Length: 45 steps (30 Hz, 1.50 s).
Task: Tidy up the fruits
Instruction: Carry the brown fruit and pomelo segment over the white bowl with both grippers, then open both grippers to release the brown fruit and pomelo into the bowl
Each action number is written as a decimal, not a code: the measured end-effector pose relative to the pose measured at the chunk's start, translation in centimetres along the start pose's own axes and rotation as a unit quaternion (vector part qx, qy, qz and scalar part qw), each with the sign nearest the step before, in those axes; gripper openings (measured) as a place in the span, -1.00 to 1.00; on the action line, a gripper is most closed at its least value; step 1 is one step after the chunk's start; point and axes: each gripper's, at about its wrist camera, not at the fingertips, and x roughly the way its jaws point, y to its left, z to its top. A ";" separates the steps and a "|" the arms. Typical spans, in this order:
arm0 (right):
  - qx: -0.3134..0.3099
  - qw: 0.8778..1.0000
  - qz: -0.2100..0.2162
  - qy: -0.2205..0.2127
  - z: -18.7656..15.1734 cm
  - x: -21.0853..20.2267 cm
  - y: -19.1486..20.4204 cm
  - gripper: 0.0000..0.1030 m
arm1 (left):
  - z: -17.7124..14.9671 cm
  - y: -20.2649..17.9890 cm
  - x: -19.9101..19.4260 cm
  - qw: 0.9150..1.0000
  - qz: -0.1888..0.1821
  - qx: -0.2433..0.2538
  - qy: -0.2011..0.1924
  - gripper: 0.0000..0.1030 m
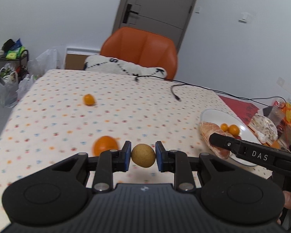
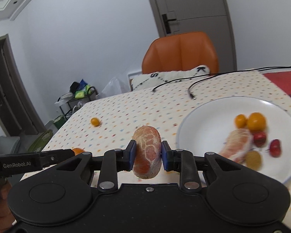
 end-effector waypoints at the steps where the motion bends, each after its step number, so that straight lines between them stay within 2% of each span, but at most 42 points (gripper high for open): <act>1: 0.003 1.000 -0.004 -0.002 0.1 -0.2 -0.4 -0.50 | 0.0 -0.4 0.2 1.000 -0.004 0.002 0.001 -0.52; 10: 0.026 0.999 -0.036 -0.019 0.2 -1.7 -4.1 -0.50 | 0.2 -3.4 2.1 1.000 -0.023 0.015 0.007 -0.52; 27: 0.067 0.993 -0.081 -0.050 -0.2 -2.9 -8.9 -0.46 | 0.9 -7.5 4.7 0.999 -0.024 0.047 0.013 -0.52; 32: 0.060 0.994 -0.070 -0.067 -0.2 -3.8 -9.1 -0.35 | 1.2 -9.1 5.3 0.998 -0.026 0.059 0.011 -0.52; 39: 0.102 0.990 -0.071 -0.065 -0.7 -4.7 -11.3 -0.35 | 1.7 -11.0 6.1 0.997 -0.035 0.072 0.009 -0.52; 45: 0.111 0.989 -0.077 -0.066 -1.2 -5.4 -12.1 -0.29 | 2.2 -12.5 7.2 0.996 -0.045 0.079 0.015 -0.52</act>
